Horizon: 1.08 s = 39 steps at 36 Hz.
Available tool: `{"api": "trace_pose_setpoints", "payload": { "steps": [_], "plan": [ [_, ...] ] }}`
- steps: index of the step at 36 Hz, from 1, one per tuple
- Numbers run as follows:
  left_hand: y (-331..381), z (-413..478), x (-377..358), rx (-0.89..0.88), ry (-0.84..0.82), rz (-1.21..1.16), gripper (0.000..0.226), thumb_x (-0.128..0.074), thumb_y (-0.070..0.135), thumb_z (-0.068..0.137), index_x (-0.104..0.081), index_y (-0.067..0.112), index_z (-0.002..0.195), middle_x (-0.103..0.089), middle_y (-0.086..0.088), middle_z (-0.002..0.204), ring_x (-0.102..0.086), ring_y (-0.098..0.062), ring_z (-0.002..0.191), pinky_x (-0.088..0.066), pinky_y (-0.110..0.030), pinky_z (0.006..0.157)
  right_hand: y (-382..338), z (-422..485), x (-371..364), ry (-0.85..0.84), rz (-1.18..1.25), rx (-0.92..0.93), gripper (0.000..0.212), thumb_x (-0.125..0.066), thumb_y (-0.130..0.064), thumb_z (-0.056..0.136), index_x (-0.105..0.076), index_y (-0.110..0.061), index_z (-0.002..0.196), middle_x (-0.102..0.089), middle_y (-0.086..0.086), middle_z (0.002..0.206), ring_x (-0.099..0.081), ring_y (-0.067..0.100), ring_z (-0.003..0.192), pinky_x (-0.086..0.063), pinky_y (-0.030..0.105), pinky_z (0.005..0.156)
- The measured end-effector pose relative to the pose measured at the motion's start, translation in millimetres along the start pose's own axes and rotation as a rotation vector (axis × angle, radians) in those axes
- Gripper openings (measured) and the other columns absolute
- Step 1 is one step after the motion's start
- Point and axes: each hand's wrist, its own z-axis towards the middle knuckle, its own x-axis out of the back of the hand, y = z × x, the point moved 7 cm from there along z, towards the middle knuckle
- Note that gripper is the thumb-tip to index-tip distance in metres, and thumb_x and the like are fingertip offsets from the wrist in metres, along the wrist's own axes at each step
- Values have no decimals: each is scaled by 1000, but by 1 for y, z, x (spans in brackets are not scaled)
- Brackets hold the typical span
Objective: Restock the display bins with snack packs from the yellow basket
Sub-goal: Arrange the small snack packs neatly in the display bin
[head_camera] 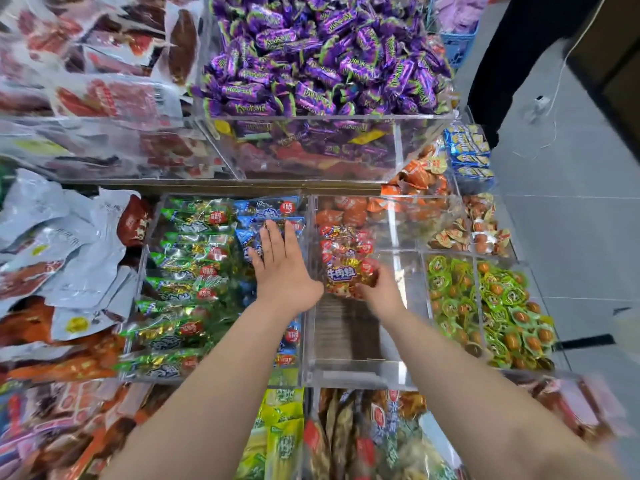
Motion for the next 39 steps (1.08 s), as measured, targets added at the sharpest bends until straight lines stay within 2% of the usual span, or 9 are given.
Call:
{"api": "trace_pose_setpoints", "payload": {
  "steps": [2,3,6,10,20,28,33,36,39],
  "plan": [
    [0,0,-1,-8,8,8,114,-64,39,81,24,14,149,33,-12,155,30,-29,143,17,-48,113,-6,0,-7,91,-39,57,63,-79,2,66,-48,-10,119,-56,8,116,-52,26,115,-37,8,88],
    [0,1,-2,-11,10,7,114,-64,40,81,23,14,149,32,-13,155,30,-28,143,17,-48,113,-5,0,-13,104,-66,59,84,-86,-4,60,-40,-7,130,-47,10,126,-45,24,121,-31,7,93],
    [-1,2,-4,-11,18,-13,113,-63,40,81,23,14,149,32,-13,155,30,-28,143,19,-47,112,8,3,-34,83,-138,-24,134,-90,-25,58,8,-8,148,-2,10,154,-7,23,141,-6,27,112],
    [-2,3,-5,-27,41,-38,110,-61,42,84,22,14,150,32,-12,155,31,-28,142,21,-47,111,8,20,-42,182,-129,-24,142,-90,-35,56,16,-13,148,3,6,157,-4,26,143,-5,37,117],
    [-5,6,-13,-76,43,-96,109,-61,34,83,24,15,149,38,-8,153,38,-23,139,28,-42,103,12,34,-51,311,-106,88,136,-89,-33,57,9,-9,148,-8,15,153,-11,28,141,-13,44,117],
    [-4,2,-6,-59,94,-86,114,-62,49,82,23,17,150,33,-9,155,33,-23,141,25,-42,107,17,35,-37,78,-126,59,152,-91,-46,45,19,-19,146,4,5,155,3,21,144,-6,43,119],
    [-1,-9,5,-72,164,-158,111,-63,50,82,17,15,152,27,-9,158,28,-24,144,17,-41,114,18,20,-16,73,-55,-40,149,-90,-47,49,20,-19,146,1,10,157,-1,24,145,-11,47,118],
    [2,-24,13,-131,253,-166,105,-63,48,84,9,16,154,23,-10,159,26,-22,144,14,-38,116,18,6,-5,58,43,-97,138,-88,-40,59,16,-21,148,-1,10,157,-10,24,144,-14,44,117],
    [4,-48,11,-172,311,-227,84,-62,40,87,-15,18,154,6,-11,162,21,-20,146,7,-36,118,8,-6,10,46,26,-93,95,-77,-31,77,-18,-10,148,-35,15,147,-40,27,131,-34,36,109]
  ]
}}
